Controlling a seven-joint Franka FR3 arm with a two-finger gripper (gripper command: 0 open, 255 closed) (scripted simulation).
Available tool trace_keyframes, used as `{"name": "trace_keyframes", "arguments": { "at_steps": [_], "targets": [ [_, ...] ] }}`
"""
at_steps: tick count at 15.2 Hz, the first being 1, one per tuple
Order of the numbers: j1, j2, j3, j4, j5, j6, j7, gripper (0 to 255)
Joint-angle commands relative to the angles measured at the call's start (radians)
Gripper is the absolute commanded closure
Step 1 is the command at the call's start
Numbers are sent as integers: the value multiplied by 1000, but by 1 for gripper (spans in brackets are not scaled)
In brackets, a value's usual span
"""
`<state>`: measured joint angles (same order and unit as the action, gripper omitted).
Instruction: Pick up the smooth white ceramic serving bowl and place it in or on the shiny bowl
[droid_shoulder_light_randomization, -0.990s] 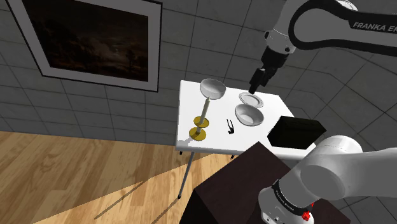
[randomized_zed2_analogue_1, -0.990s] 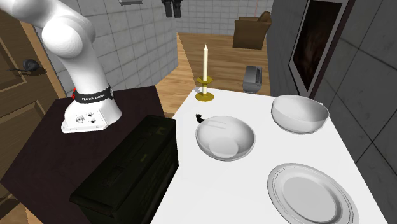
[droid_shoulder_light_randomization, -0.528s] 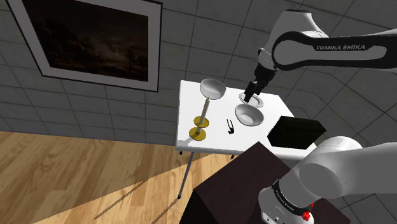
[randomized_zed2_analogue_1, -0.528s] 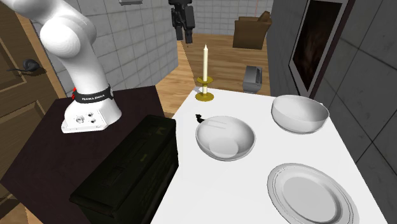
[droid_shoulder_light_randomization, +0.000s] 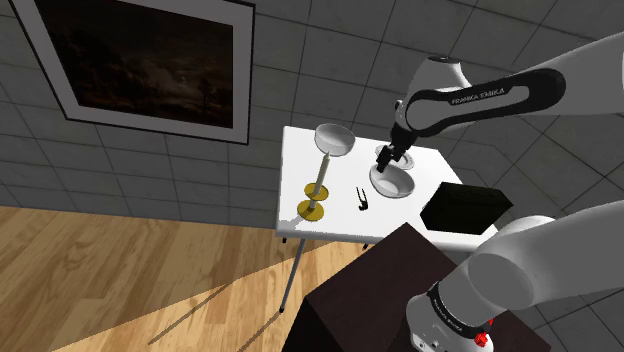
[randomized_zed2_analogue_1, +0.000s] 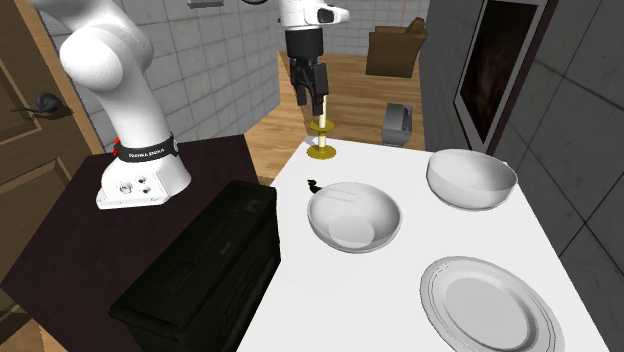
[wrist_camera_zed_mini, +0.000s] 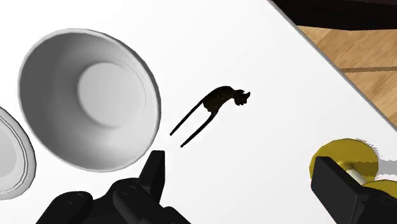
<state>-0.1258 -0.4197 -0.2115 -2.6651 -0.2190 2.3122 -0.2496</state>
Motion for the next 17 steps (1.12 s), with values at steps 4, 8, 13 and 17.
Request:
{"name": "trace_keyframes", "arguments": {
  "at_steps": [4,8,13,17],
  "targets": [
    [-25,181,-65,14,-13,179,-52,0],
    [-33,351,-108,56,21,314,-111,0],
    [-46,501,-121,98,91,423,-181,0],
    [-55,567,-111,104,128,481,-207,0]
  ]
}}
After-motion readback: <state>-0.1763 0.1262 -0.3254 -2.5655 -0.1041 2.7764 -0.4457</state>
